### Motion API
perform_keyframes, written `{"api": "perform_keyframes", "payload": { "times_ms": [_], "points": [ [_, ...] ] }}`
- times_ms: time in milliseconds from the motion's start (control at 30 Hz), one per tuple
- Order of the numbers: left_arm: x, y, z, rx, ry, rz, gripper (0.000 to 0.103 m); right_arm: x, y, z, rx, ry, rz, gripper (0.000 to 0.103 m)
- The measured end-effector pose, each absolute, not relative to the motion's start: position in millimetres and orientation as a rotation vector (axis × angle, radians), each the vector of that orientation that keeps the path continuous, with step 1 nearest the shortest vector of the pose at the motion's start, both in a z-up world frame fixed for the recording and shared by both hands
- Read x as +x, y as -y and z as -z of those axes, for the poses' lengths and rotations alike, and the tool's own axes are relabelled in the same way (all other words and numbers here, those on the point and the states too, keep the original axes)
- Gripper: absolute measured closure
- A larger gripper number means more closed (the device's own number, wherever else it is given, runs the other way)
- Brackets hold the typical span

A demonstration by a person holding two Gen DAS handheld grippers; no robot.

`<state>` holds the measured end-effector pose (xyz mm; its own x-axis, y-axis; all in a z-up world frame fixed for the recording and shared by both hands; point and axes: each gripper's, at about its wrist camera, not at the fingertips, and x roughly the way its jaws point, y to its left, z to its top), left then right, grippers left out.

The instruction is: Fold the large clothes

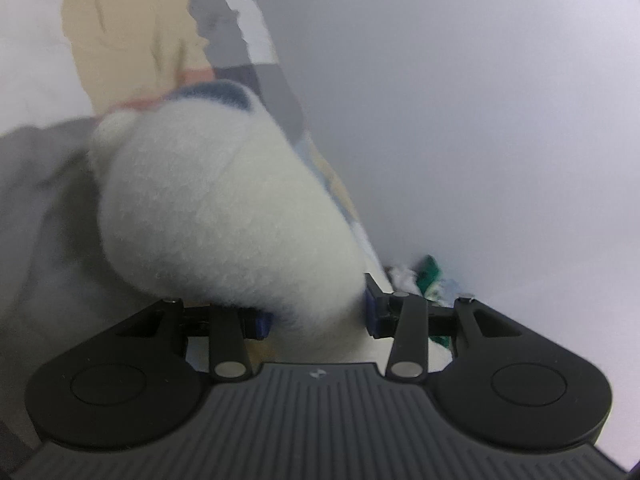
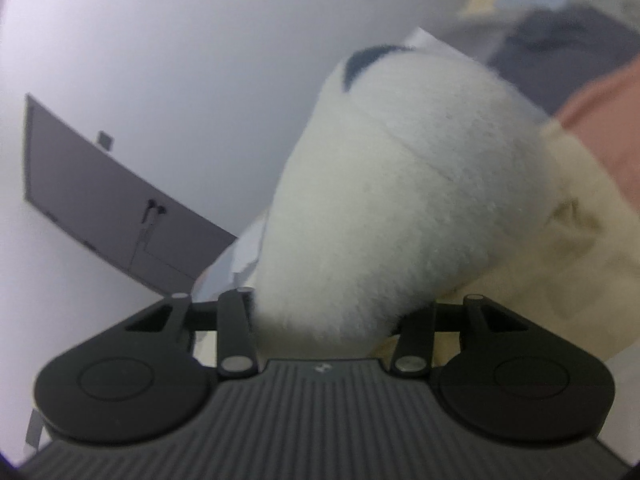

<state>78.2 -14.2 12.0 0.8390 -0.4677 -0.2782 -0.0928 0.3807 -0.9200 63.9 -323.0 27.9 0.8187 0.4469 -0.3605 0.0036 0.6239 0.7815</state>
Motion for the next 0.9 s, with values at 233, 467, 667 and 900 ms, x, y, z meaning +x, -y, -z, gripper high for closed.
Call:
{"api": "perform_keyframes", "payload": {
  "times_ms": [233, 467, 667, 900],
  "points": [
    [71.4, 54.8, -54.8, -1.163, -0.512, 0.378, 0.055, 39.2, 372.1, -93.1, 0.788, -0.462, -0.33, 0.055],
    [97.5, 125.8, -128.0, -1.068, -0.471, 0.488, 0.055, 33.2, 441.6, -147.3, 0.797, -0.378, -0.31, 0.055],
    [142.7, 194.1, -168.9, -0.977, -0.483, 0.599, 0.055, 45.2, 502.2, -176.5, 0.828, -0.317, -0.255, 0.055],
    [198.9, 274.5, -158.3, -0.91, -0.561, 0.64, 0.055, 54.9, 567.6, -151.2, 0.872, -0.311, -0.16, 0.055]
  ]
}}
